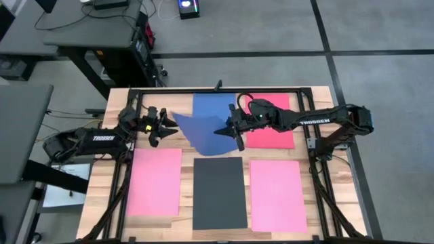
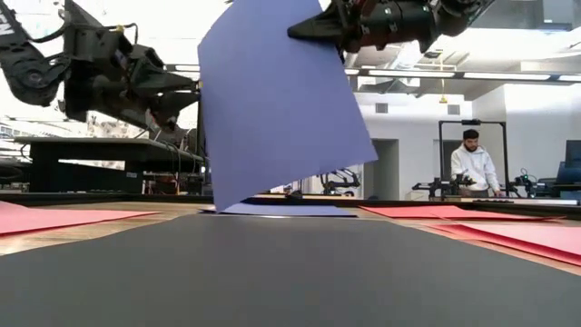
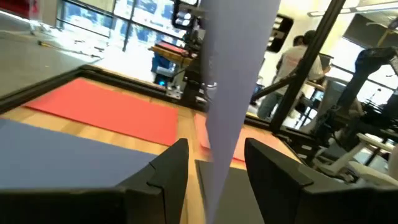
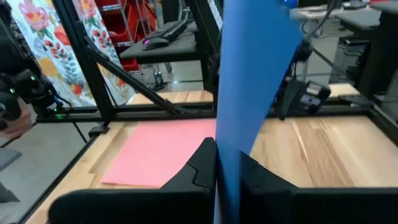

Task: Organize paper
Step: Stack the blue paper on top of the blue paper

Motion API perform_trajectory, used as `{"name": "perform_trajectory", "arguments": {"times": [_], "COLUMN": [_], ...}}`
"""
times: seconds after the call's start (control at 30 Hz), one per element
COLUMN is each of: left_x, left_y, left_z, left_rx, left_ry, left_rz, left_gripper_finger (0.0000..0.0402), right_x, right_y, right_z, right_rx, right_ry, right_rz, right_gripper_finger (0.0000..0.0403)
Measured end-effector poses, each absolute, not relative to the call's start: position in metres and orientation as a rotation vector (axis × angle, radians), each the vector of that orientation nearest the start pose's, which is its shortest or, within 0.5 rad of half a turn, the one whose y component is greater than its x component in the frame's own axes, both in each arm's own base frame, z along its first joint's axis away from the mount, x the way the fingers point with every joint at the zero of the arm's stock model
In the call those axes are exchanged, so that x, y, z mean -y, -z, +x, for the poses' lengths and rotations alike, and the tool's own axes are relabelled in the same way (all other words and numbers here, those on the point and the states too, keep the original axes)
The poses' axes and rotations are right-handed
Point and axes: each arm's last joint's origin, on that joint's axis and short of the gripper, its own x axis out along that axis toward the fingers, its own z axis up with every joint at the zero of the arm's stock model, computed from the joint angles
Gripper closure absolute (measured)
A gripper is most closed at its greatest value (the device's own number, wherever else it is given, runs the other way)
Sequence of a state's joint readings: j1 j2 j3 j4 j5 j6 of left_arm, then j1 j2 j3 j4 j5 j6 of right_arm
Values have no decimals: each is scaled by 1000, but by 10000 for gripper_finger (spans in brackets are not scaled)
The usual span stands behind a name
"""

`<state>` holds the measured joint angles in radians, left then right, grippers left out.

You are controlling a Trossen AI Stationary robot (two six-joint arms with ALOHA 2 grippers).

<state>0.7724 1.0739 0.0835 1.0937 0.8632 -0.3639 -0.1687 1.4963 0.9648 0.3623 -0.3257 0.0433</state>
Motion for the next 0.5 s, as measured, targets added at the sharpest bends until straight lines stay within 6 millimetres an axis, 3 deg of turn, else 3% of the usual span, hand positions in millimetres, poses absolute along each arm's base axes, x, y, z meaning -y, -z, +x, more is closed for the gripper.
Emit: {"name": "perform_trajectory", "arguments": {"times": [0.17,0.5], "left_x": [-90,-76], "left_y": [-163,-165], "left_z": [125,137], "left_rx": [59,53], "left_ry": [109,199], "left_rz": [-280,-210], "left_gripper_finger": [260,260], "right_x": [44,45], "right_y": [-294,-306], "right_z": [337,339], "right_rx": [-131,-96], "right_ry": [-164,-159], "right_rz": [71,63], "right_gripper_finger": [403,403]}}
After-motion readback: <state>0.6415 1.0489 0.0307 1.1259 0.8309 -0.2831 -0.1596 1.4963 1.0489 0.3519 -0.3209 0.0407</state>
